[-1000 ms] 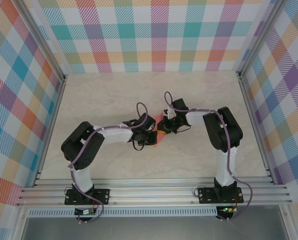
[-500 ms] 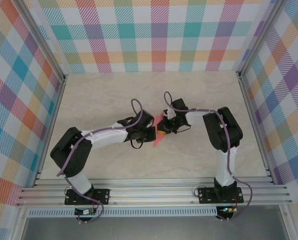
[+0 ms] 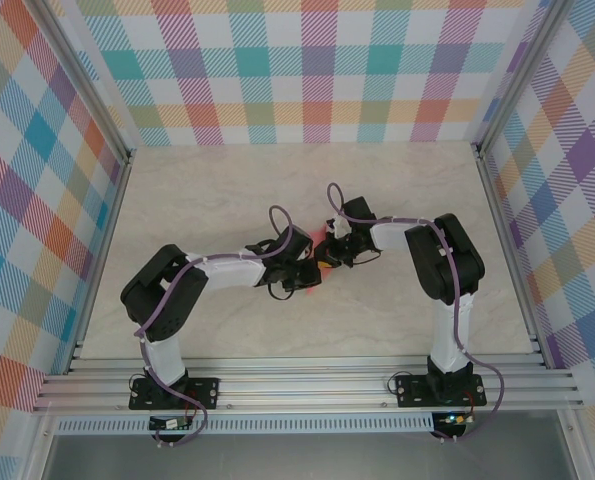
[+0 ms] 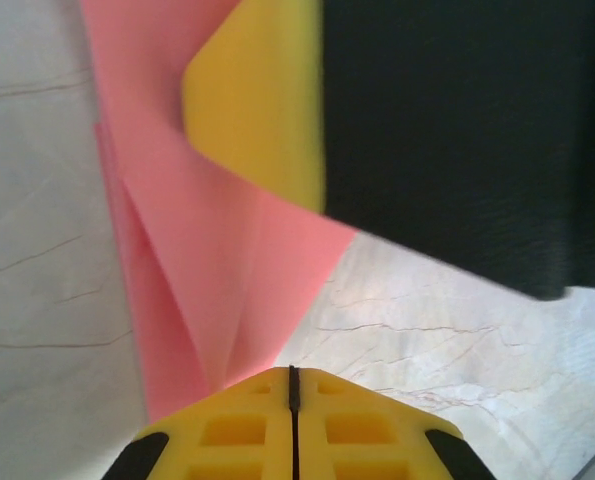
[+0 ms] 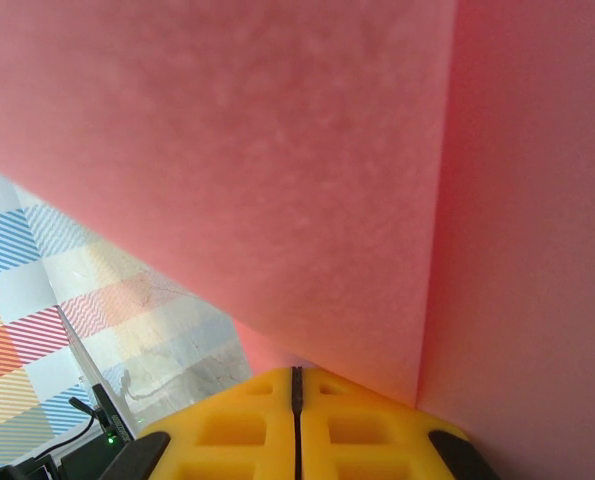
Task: Fold a paper plane with a square sheet of paper (pick it up from the middle)
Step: Fourth fold the wing at the center of the table.
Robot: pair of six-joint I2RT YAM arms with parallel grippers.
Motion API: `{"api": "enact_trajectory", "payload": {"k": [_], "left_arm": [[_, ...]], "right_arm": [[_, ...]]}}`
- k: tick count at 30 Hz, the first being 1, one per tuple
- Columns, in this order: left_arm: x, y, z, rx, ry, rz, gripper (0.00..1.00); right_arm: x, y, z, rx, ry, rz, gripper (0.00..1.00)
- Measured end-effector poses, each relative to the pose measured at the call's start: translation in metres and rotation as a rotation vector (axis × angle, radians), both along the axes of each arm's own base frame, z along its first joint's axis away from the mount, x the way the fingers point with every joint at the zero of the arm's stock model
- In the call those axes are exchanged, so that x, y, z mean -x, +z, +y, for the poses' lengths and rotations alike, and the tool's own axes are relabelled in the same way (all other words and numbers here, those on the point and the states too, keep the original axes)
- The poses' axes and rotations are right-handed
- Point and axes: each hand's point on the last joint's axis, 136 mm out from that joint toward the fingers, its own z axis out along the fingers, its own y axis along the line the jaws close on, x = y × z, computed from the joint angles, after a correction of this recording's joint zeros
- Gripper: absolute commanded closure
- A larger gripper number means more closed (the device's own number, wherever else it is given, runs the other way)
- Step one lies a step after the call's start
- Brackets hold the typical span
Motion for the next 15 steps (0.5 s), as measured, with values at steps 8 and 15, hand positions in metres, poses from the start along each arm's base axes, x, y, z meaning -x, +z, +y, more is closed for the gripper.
{"api": "enact_trajectory", "payload": {"k": [8,15], "left_arm": [[0.003,-0.014,0.010,-0.036,0.019,0.006,0.95],[0.006,-0.014,0.014,-0.007,0.026,-0.026,0.96]], "right_arm": [[0.000,0.000,0.000,0.000,0.002,-0.002,0.93],[0.000,0.000,0.000,0.001,0.002,0.000,0.93]]}}
